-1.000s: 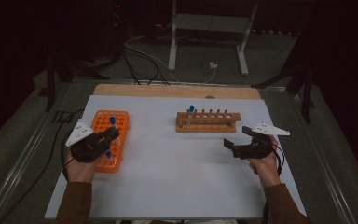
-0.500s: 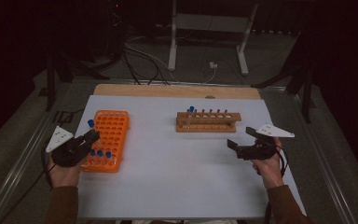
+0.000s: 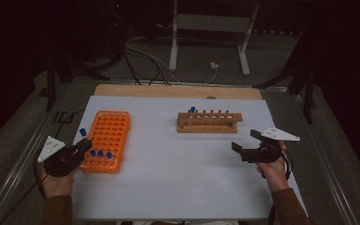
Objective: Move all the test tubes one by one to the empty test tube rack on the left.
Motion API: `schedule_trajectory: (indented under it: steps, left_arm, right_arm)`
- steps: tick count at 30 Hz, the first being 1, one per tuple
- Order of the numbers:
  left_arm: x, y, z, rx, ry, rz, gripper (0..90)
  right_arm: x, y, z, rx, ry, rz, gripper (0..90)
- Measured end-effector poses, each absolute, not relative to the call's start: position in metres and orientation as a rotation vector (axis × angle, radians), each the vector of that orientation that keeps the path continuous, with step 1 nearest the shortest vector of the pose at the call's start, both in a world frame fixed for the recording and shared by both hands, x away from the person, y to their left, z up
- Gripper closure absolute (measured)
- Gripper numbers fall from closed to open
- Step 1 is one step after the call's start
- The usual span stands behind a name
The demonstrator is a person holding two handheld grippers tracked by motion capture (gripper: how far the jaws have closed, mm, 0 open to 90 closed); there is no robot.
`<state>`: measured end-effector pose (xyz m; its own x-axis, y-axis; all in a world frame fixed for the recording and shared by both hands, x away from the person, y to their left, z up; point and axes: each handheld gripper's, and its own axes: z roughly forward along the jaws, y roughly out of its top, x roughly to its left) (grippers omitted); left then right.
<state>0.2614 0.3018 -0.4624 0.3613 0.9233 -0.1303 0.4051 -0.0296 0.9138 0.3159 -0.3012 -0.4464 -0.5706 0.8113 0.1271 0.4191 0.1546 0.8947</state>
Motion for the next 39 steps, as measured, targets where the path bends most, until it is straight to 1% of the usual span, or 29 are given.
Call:
schedule_trajectory:
  steps: [8,13,16,24,35,38,39]
  left_arm:
    - [0.248,0.309,-0.472,1.635,1.221,0.621,78.0]
    - [0.244,0.308,-0.482,1.711,1.220,0.603,78.0]
    - [0.244,0.306,-0.487,1.784,1.224,0.598,78.0]
    - [0.247,0.299,-0.491,1.889,1.228,0.596,78.4]
    - [0.246,0.299,-0.490,1.875,1.245,0.587,77.8]
    - [0.246,0.302,-0.492,1.837,1.249,0.549,75.9]
    - [0.245,0.303,-0.492,1.832,1.248,0.549,73.7]
  right_arm:
    - [0.316,-0.301,-0.447,1.175,2.056,1.395,0.0]
    - [0.316,-0.300,-0.447,1.168,2.061,1.395,0.0]
    - [0.316,-0.299,-0.447,1.167,2.061,1.397,0.0]
    - [0.316,-0.299,-0.448,1.161,2.068,1.395,0.0]
    - [0.316,-0.297,-0.449,1.157,2.077,1.393,0.0]
    - [0.317,-0.297,-0.449,1.157,2.078,1.395,0.0]
    - [0.317,-0.297,-0.449,1.156,2.078,1.396,0.0]
